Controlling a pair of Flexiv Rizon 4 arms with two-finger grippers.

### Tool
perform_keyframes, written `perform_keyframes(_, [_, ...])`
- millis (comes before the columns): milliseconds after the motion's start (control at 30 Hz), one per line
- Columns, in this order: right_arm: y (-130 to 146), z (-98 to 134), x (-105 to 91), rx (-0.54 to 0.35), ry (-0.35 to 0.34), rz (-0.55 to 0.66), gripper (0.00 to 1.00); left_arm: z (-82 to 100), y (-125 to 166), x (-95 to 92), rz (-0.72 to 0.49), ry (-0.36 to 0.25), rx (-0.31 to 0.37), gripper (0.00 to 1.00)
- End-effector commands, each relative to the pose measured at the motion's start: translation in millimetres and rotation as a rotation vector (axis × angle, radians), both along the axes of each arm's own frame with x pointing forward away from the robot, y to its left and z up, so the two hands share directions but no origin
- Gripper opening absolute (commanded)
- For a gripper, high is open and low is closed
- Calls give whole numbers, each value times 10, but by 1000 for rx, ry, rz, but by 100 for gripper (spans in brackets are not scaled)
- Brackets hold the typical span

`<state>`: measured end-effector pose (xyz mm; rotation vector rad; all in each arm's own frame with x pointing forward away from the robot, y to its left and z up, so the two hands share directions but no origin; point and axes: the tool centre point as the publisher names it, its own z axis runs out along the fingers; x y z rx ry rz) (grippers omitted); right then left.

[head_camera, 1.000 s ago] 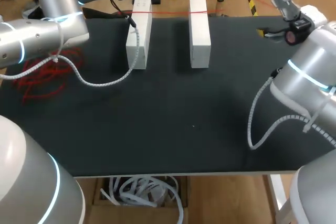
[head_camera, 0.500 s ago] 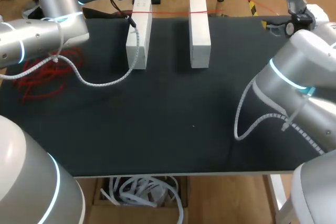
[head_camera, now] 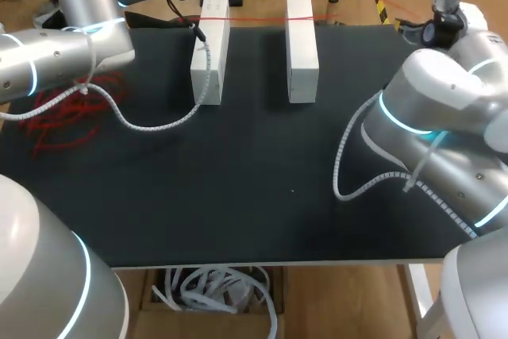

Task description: Grab the tape and strap the tape.

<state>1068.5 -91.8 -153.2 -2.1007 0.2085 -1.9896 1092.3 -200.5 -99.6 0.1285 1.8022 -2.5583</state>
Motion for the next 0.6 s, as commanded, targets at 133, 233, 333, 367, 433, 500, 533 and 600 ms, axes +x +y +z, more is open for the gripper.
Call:
perform_keyframes(133, [34, -28, 79, 29, 44, -73, 100, -4, 0, 6, -2, -1, -1, 0])
perform_keyframes(233, [27, -76, 88, 35, 51, -79, 100, -4, 0, 6, -2, -1, -1, 0])
perform_keyframes(333, [43, -111, 84, 48, 60, -80, 100, -4, 0, 6, -2, -1, -1, 0])
perform_keyframes(367, [43, -127, 87, 49, 63, -84, 100, -4, 0, 6, -2, -1, -1, 0])
perform_keyframes(433, [47, -135, 96, 41, 55, -79, 100, -4, 0, 6, -2, -1, -1, 0])
perform_keyframes(500, [45, -145, 118, 16, 45, -74, 100, -4, 0, 6, -2, -1, -1, 0])
perform_keyframes(533, [42, -145, 130, 0, 37, -67, 100, -4, 0, 6, -2, -1, -1, 0])
perform_keyframes(600, [45, -137, 146, 2, 36, -68, 100, -4, 0, 6, -2, -1, -1, 0])
